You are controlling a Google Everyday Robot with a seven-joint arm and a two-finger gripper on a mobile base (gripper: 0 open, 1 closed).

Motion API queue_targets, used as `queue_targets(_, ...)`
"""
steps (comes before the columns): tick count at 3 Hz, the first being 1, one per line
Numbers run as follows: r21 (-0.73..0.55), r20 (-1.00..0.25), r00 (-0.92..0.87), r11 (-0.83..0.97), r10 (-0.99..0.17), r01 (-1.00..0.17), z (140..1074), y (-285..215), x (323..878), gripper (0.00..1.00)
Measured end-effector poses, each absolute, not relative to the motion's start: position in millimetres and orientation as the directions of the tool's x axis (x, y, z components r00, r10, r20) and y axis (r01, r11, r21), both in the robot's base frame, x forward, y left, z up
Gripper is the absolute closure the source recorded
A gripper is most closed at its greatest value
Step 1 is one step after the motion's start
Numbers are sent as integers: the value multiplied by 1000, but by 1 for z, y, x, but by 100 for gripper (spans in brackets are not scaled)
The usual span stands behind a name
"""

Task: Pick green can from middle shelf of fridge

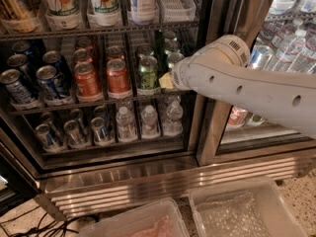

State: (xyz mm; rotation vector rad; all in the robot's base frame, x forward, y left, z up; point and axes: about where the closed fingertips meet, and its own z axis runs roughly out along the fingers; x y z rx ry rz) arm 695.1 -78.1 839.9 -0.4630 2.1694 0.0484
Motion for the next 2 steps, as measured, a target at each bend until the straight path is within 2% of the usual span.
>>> queue_targets(1, -133, -792, -533, 936, -298, -325, 841, -84, 695, 34)
queue_targets(2, -133, -792, -533, 936, -297, -325, 841, -80, 695, 35)
